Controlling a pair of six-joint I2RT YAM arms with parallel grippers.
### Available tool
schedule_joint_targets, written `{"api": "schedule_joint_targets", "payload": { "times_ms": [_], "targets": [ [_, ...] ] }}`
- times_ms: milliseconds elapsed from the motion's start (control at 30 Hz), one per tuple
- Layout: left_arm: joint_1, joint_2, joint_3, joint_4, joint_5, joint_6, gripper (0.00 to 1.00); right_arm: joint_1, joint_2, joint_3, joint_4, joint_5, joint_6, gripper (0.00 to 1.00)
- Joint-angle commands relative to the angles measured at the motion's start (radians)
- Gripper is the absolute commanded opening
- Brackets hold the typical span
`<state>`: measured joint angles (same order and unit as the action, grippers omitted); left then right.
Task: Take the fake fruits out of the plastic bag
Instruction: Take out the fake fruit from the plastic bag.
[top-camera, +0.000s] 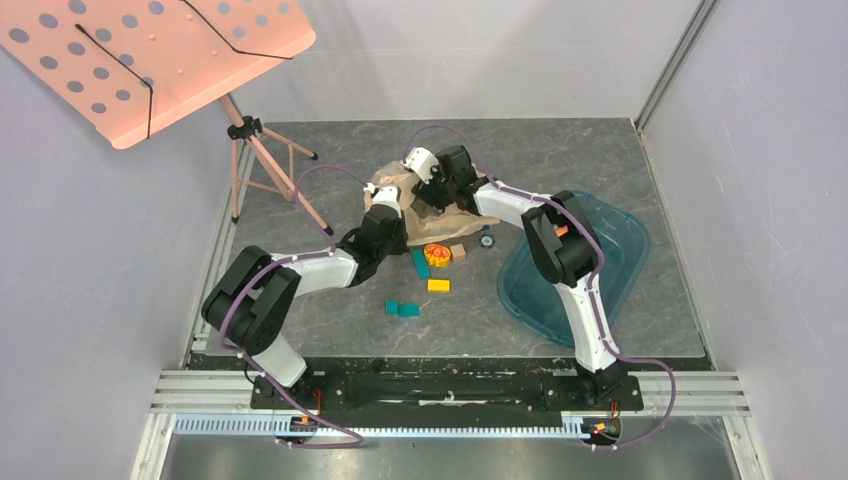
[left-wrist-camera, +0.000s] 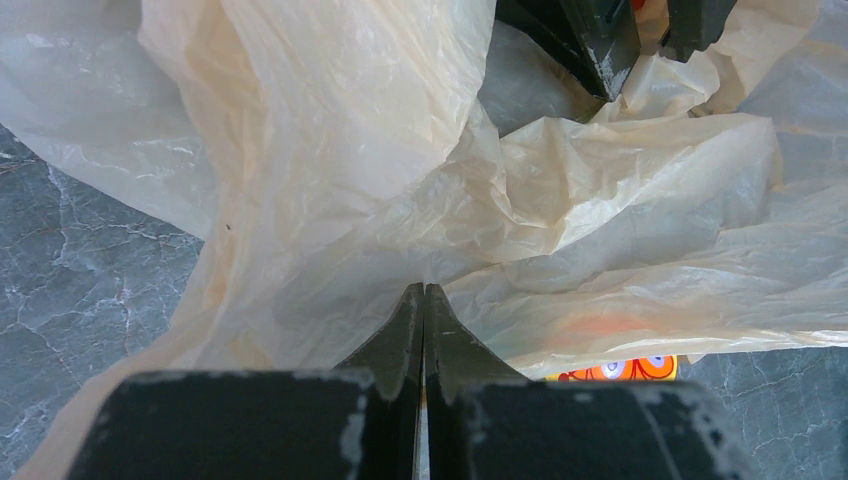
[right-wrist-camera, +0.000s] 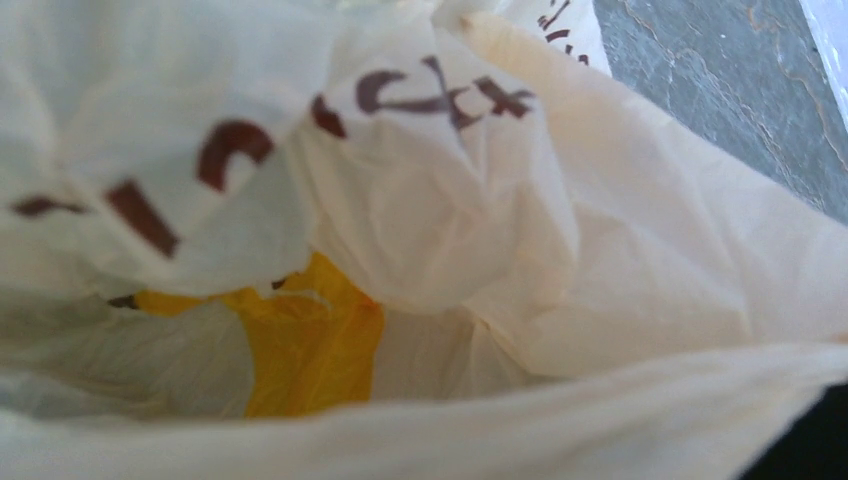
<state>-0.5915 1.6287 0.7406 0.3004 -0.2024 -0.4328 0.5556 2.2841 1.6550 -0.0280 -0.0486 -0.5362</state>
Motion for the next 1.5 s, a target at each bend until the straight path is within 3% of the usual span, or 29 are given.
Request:
{"api": "schedule_joint_targets", "payload": {
  "times_ms": [0,167,367,833,1133,1467],
  "targets": [
    [-0.003,0.017,0.034,0.007,0.006,0.007,0.02,-0.002,0.005,0.0,-0.083,-0.08,-0.005,0.59],
    [-0.003,0.023,0.041,0.0,0.011,0.006,0.02,-0.002,-0.065,-0.075,-0.066,-0.106,0.026,0.47],
    [-0.002,0.03,0.049,-0.01,0.016,0.006,0.02,-0.002,-0.21,-0.238,0.02,-0.151,0.096,0.4],
    [-0.002,0.036,0.052,-0.01,0.036,-0.007,0.02,0.003,-0.499,-0.491,0.123,-0.335,0.192,0.36],
    [-0.002,0.038,0.054,-0.01,0.04,-0.008,0.02,0.019,-0.619,-0.559,0.193,-0.468,0.3,0.36],
    [-0.002,0.042,0.056,-0.01,0.049,-0.012,0.02,0.028,-0.713,-0.579,0.226,-0.515,0.376,0.36]
  ]
}}
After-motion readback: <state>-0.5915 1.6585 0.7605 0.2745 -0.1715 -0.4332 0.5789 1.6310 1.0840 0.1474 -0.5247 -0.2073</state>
